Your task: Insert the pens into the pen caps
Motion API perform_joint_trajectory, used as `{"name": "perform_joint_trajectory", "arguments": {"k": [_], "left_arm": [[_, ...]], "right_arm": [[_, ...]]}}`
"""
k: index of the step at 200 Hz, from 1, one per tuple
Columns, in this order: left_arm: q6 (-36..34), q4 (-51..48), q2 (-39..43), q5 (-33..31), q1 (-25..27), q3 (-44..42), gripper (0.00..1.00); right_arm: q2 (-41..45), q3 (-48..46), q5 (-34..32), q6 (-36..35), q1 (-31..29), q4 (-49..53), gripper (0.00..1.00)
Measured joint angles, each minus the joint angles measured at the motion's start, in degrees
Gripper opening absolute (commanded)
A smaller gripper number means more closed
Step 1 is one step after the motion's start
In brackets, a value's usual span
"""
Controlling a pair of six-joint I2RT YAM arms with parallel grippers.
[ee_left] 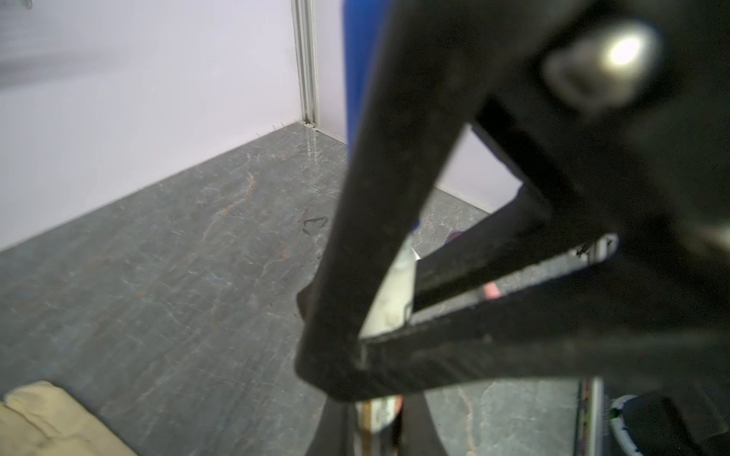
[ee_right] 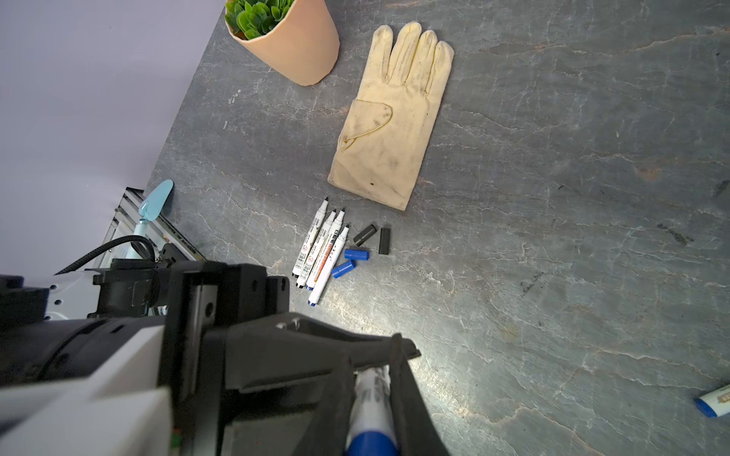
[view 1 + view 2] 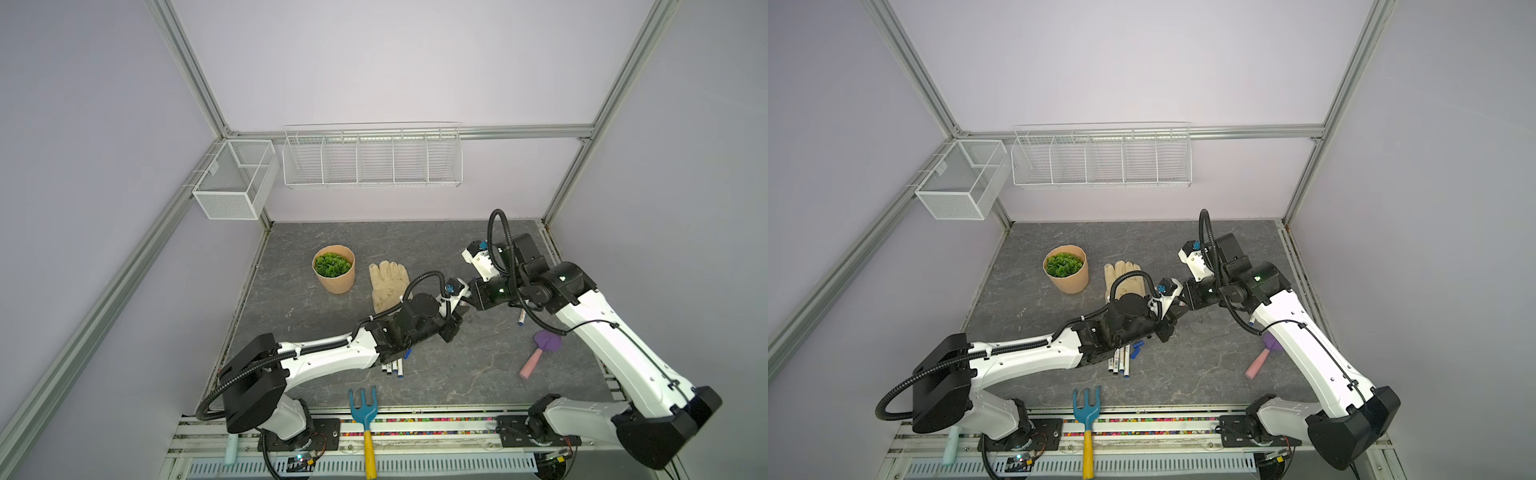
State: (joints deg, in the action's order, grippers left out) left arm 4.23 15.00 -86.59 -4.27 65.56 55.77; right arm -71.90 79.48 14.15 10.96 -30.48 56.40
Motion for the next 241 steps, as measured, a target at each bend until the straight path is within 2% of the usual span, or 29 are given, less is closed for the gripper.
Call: {"name": "perform_joint_trajectory", "arguments": {"k": [21,46,91,117,142,191,224,241], "left_arm": [[0.0,0.1,0.0,0.4,-0.2,0.0,0.0],[0.7,0.9,-0.5,1.1,-0.3,0.0,0.0],[2.0,5.8,-1.2,1.3,-0.3,-1.7,0.0],[2.3,7.3,-1.2,1.1,-0.3,-3.0,0.0],[2.4,7.8,-1.4,1.1,-0.3,-3.9,0.0],[2.6,8.3,-1.5,0.7,0.6,-5.2,0.0],[3.1,8.7,-1.5,0.7,0.9,-5.5,0.0],[3.5,9.0,-1.5,0.5,0.9,-5.5,0.0]], "right_arm": [[0.0,0.0,0.0,-0.1,0.0,0.0,0.1],[0.0,0.0,-0.5,-0.1,0.0,0.0,0.27],[0.0,0.3,-1.3,0.3,0.0,0.4,0.43],[0.1,0.8,-2.1,0.4,0.0,0.4,0.48],[0.2,1.4,-2.5,0.3,0.0,0.2,0.48],[0.4,2.3,-2.6,0.5,0.0,-1.8,0.41],[0.4,2.3,-2.6,0.8,0.0,-2.3,0.31],[0.4,2.2,-2.5,1.1,0.0,-2.4,0.22]]}}
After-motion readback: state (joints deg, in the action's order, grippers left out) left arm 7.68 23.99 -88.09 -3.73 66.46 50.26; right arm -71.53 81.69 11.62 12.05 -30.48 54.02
